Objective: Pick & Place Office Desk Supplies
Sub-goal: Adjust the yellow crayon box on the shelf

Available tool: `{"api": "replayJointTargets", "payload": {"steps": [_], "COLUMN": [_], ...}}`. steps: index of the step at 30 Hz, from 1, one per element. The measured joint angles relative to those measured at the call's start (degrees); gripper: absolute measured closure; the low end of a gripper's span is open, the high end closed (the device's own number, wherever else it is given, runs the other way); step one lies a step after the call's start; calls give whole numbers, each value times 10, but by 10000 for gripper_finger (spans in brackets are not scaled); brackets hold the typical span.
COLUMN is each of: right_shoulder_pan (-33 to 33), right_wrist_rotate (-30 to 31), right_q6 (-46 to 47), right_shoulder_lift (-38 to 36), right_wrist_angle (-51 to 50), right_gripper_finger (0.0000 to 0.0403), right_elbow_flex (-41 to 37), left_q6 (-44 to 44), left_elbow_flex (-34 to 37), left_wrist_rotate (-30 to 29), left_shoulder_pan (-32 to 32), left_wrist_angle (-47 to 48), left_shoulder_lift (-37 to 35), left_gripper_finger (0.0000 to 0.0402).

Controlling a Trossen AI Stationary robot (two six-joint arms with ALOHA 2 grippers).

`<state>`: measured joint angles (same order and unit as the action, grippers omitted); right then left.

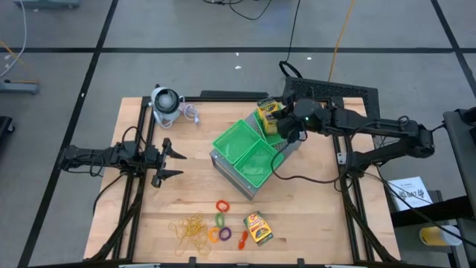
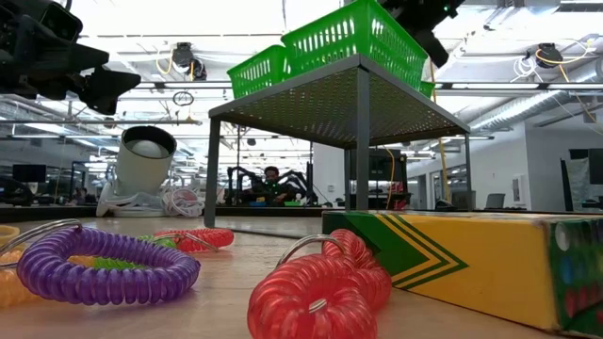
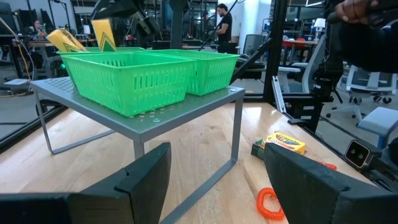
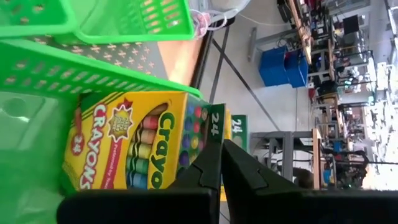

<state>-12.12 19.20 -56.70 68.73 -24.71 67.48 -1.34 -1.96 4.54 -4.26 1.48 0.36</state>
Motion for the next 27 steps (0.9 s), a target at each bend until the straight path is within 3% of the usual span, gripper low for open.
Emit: {"api": "replayJointTargets", "payload": {"steps": [27], "right_shoulder_pan": [-7], "right_wrist_rotate": [0], "right_q6": [-41], "right_shoulder_lift": [24], "right_wrist_angle": [39], "right_gripper_finger": [384], "right_elbow_flex": [0], "left_q6": [0], "left_elbow_flex": [0], "left_wrist_rotate": [0], "left_shoulder_pan": [0], "left_wrist_angle": [0], "left_shoulder_lift": [0], "left_gripper_finger": [137]}}
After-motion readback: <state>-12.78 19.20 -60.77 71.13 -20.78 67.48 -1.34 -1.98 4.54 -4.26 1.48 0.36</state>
